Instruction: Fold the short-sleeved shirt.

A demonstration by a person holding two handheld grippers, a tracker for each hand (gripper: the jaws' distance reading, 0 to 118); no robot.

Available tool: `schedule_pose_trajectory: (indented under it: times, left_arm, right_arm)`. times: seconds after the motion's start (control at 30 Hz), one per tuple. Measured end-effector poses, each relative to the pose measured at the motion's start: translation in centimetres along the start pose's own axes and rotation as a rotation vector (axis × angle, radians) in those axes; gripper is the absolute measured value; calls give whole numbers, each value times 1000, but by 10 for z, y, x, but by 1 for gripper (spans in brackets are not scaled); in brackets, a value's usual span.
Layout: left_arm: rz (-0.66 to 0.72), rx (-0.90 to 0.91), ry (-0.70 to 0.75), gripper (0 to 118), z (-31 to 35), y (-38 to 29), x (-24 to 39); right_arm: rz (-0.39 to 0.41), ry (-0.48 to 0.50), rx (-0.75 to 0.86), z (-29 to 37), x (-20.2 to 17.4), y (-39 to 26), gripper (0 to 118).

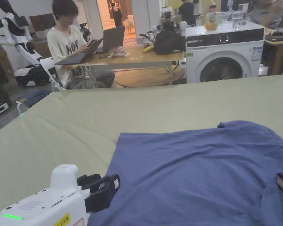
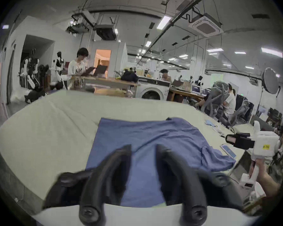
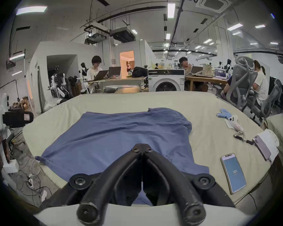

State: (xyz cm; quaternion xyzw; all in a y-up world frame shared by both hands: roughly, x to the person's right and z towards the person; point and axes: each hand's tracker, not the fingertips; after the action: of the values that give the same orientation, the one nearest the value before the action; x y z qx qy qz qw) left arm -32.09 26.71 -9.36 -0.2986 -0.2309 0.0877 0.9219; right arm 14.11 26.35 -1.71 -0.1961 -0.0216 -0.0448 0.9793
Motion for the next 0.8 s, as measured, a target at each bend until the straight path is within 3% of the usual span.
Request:
schedule_pose_trajectory:
  times: [0.03, 0.17, 0.2, 0.43, 0.47, 0.57, 0.67, 0.8]
  left_arm:
    - [-5, -27, 28, 34, 2, -9, -12]
    - [33, -128, 130, 71, 5, -45, -53]
    - [57, -140, 132, 75, 1, -52, -60]
    - [128, -292, 127, 75, -43, -82, -79]
    - [93, -302, 162, 72, -50, -82, -79]
    - [74, -290, 171, 42, -54, -84, -74]
    - [36, -316, 165, 31, -59, -82, -71]
    - [54, -348, 144, 2, -63, -85, -61]
  right_arm:
    - [-5, 11, -4, 5, 2, -2, 0]
    - [-10, 15, -21, 15, 2, -10, 0]
    - [-12, 15, -28, 16, 3, -11, 0]
    - [-64, -6, -63, 20, 16, -16, 0]
    - [-71, -20, -67, 22, 20, -17, 0]
    - [-85, -55, -77, 31, 31, -20, 0]
    - [-89, -111, -84, 44, 47, -25, 0]
    - [-82, -218, -120, 56, 73, -38, 0]
